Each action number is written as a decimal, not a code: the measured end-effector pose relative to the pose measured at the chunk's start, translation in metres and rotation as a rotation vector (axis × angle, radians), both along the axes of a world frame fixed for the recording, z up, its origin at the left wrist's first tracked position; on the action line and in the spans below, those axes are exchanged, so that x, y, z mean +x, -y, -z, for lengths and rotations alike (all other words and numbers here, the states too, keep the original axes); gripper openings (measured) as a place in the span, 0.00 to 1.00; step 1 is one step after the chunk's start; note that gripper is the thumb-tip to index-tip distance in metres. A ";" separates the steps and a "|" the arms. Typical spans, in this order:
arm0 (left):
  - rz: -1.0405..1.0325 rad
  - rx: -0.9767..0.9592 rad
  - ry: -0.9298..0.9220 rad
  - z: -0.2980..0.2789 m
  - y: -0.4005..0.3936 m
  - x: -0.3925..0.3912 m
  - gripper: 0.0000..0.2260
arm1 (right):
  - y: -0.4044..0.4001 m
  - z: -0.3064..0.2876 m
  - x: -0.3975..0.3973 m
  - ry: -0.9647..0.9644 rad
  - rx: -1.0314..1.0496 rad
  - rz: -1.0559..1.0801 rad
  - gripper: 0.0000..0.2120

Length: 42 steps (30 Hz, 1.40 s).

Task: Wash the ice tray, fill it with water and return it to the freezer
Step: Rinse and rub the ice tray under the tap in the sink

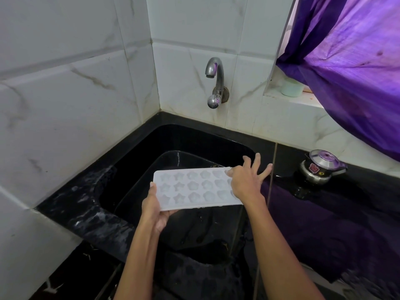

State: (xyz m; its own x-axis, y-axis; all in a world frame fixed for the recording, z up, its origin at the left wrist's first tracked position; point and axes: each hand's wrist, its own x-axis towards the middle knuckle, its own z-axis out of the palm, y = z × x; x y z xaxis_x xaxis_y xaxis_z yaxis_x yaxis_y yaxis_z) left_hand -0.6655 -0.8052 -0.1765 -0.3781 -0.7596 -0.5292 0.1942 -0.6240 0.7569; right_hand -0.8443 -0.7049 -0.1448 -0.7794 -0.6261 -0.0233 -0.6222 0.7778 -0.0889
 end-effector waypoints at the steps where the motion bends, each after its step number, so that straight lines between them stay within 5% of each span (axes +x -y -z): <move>1: -0.006 -0.002 -0.001 0.000 0.000 0.000 0.17 | 0.000 0.001 0.001 -0.004 -0.001 -0.010 0.16; 19: -0.020 -0.008 0.004 -0.003 -0.002 -0.001 0.17 | 0.004 -0.003 -0.003 0.033 -0.014 0.030 0.08; 28: -0.046 -0.006 0.016 -0.003 -0.003 -0.003 0.17 | 0.000 -0.001 -0.006 0.050 -0.080 0.027 0.12; 33: -0.045 -0.003 0.012 -0.004 -0.002 -0.004 0.18 | 0.004 -0.006 -0.004 0.063 -0.236 -0.012 0.24; 42: -0.029 -0.011 0.024 -0.006 -0.002 -0.005 0.18 | 0.013 -0.006 0.006 0.054 -0.057 -0.153 0.27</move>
